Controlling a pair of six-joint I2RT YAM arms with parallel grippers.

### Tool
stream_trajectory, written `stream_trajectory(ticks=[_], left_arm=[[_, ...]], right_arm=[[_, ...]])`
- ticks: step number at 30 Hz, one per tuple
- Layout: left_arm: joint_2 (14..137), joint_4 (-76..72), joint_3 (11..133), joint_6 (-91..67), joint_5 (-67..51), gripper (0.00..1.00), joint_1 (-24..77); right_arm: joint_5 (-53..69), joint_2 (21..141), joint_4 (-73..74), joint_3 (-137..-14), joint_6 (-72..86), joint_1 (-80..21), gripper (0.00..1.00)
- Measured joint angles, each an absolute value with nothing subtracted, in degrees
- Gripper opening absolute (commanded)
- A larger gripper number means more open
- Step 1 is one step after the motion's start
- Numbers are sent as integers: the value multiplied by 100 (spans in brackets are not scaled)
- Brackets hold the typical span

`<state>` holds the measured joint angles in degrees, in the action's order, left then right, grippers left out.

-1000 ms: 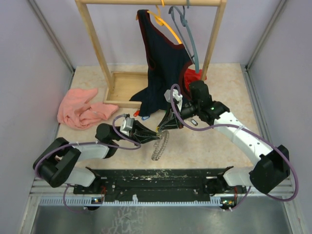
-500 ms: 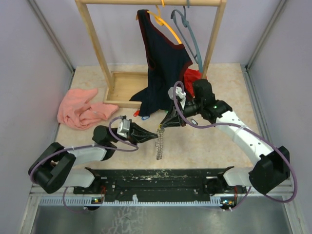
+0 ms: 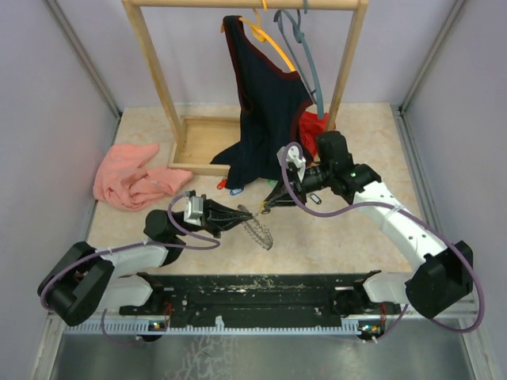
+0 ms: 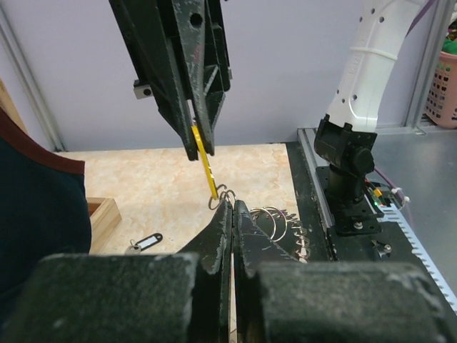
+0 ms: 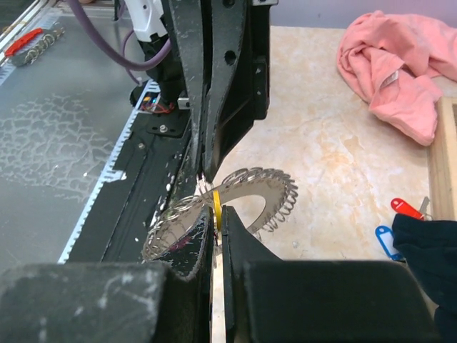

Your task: Remove the keys from the keyring

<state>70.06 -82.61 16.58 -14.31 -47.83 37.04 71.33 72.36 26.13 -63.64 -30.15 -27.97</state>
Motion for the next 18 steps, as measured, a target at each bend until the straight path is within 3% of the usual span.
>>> stream_trajectory(ticks=[13,18], left_arm=[[7872,-8702,1450,-1944,-4318,0,3756],[8128,-8702,1450,-1990,-4185,9,3754]], right_arm=[[7347,7238,2298,-6156,-2891,-2794,0],[7395,7238,2366,-6163,-2867,-2794,0]])
